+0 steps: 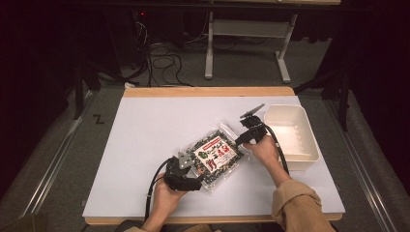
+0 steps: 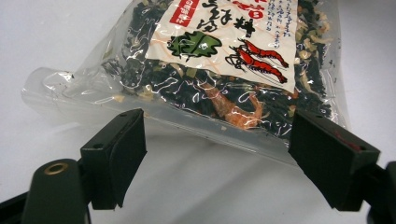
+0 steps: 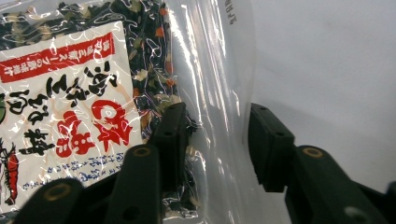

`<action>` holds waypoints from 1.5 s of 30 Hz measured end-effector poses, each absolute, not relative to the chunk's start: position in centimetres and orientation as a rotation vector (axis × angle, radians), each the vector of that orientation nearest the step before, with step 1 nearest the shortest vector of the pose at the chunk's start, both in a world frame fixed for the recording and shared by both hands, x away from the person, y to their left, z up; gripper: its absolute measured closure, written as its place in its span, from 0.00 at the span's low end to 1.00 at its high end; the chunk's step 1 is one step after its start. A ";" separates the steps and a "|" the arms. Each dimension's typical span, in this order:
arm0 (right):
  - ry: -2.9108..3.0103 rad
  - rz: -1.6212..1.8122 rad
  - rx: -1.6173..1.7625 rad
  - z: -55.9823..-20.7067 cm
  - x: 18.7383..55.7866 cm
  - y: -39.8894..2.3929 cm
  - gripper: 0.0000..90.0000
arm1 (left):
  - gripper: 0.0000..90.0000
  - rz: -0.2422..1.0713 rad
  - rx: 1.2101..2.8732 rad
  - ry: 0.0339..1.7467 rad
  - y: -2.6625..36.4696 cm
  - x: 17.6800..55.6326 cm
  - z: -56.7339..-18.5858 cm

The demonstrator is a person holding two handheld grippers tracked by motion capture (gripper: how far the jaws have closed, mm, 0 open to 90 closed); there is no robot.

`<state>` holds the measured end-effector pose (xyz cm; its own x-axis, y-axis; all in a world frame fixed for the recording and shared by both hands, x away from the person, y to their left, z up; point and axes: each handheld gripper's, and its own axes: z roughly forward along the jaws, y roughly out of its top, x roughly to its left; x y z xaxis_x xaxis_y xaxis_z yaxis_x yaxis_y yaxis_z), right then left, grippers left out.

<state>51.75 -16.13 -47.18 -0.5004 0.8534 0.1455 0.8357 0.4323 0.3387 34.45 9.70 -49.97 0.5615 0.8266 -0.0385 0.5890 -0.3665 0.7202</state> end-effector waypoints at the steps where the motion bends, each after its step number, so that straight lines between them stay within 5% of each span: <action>1: 2.616 0.589 1.533 -46.9 51.7 -16.2 0.77 | 0.22 0.438 2.095 1.128 9.7 34.4 -50.0; 17: 2.610 0.624 1.453 -46.6 51.3 -15.7 1.00 | 0.22 0.445 2.093 1.127 9.6 34.4 -50.0; 28: 2.583 0.675 1.324 -45.5 50.4 -15.3 1.00 | 0.25 0.428 2.030 1.170 10.6 34.4 -49.9; 45: 2.528 0.788 1.130 -37.8 48.7 -15.1 1.00 | 0.25 0.403 2.012 1.183 11.2 34.2 -49.8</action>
